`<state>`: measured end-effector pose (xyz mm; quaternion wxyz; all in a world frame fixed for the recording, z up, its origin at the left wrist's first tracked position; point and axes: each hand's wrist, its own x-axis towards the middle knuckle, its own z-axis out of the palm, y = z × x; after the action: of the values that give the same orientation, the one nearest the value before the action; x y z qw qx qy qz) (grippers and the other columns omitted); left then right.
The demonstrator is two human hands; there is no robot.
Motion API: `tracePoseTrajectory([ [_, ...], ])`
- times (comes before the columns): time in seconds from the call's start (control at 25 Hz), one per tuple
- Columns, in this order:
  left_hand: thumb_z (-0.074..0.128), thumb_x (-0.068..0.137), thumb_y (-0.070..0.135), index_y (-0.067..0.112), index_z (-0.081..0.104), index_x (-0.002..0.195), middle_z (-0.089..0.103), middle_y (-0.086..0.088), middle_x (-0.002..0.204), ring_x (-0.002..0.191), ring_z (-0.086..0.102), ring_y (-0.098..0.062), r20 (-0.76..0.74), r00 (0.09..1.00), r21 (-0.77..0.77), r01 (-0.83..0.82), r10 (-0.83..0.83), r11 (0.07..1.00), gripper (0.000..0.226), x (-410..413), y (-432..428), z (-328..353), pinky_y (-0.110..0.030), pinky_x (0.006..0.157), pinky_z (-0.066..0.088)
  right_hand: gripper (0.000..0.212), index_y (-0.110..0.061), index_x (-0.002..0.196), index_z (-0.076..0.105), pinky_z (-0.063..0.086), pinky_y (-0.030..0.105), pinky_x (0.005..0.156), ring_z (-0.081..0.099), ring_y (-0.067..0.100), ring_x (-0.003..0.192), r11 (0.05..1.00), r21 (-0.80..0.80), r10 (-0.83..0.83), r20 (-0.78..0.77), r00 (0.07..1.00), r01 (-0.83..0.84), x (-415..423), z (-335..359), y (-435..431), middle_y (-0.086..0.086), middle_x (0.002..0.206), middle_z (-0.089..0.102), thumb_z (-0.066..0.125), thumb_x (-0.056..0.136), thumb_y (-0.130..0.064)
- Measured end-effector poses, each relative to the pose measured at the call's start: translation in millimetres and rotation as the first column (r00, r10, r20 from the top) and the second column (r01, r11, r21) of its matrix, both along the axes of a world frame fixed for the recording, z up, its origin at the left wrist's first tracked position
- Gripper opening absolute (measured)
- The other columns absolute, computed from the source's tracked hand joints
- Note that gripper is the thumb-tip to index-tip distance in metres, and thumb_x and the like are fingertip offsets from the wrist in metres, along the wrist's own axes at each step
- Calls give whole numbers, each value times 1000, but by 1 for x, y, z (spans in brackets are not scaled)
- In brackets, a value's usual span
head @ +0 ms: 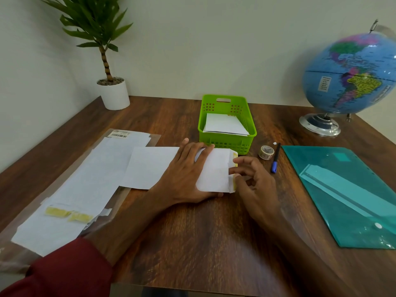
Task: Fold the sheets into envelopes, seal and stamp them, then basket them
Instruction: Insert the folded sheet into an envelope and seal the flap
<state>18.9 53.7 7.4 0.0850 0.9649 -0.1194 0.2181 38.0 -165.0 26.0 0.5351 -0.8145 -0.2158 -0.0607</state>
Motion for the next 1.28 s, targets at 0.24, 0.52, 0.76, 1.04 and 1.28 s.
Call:
tracePoseTrajectory([
  [0.24, 54, 70, 87, 16, 26, 157, 34, -9, 154, 144, 31, -25, 10, 1000, -10, 10, -10, 1000, 115, -1, 0, 0, -45, 128, 2, 45, -26, 130, 54, 58, 31, 82, 67, -1, 111, 995, 75, 74, -113, 991, -66, 0, -3, -1, -12, 118, 72, 56, 95, 2],
  [0.52, 64, 73, 79, 11, 31, 155, 39, -9, 152, 145, 34, -24, 70, 990, 52, 119, -122, 992, 111, -4, -2, 10, -54, 125, 10, 35, -19, 129, 61, 57, 17, 83, 67, 0, 102, 979, 112, -162, -64, 985, 169, 12, -4, -6, -8, 117, 71, 69, 96, -26],
  [0.76, 77, 73, 48, 20, 35, 155, 27, -8, 162, 152, 21, -26, 21, 985, 52, 169, -170, 984, 97, -3, 5, 15, -48, 127, 10, 39, -26, 132, 60, 63, 38, 87, 68, 13, 115, 988, 119, -78, -186, 979, 102, 18, -12, -7, -7, 138, 63, 64, 98, -8],
  [1.04, 78, 82, 13, 23, 61, 136, 56, -5, 137, 126, 50, -21, -6, 989, -53, 146, -146, 988, 58, -10, 28, 16, -40, 103, 49, 45, -18, 117, 73, 61, 28, 65, 76, 18, 81, 982, 168, 124, -267, 956, -81, 15, -12, -9, 7, 111, 76, 46, 97, 12],
  [1.28, 82, 75, 30, 19, 59, 139, 60, -8, 135, 124, 49, -22, 25, 986, 39, 162, -163, 986, 68, -26, 9, 17, -34, 99, 46, 28, -19, 112, 77, 51, 3, 75, 64, -7, 87, 990, -143, 34, 224, 974, -2, 7, -7, -13, -4, 110, 74, 77, 87, -8],
])
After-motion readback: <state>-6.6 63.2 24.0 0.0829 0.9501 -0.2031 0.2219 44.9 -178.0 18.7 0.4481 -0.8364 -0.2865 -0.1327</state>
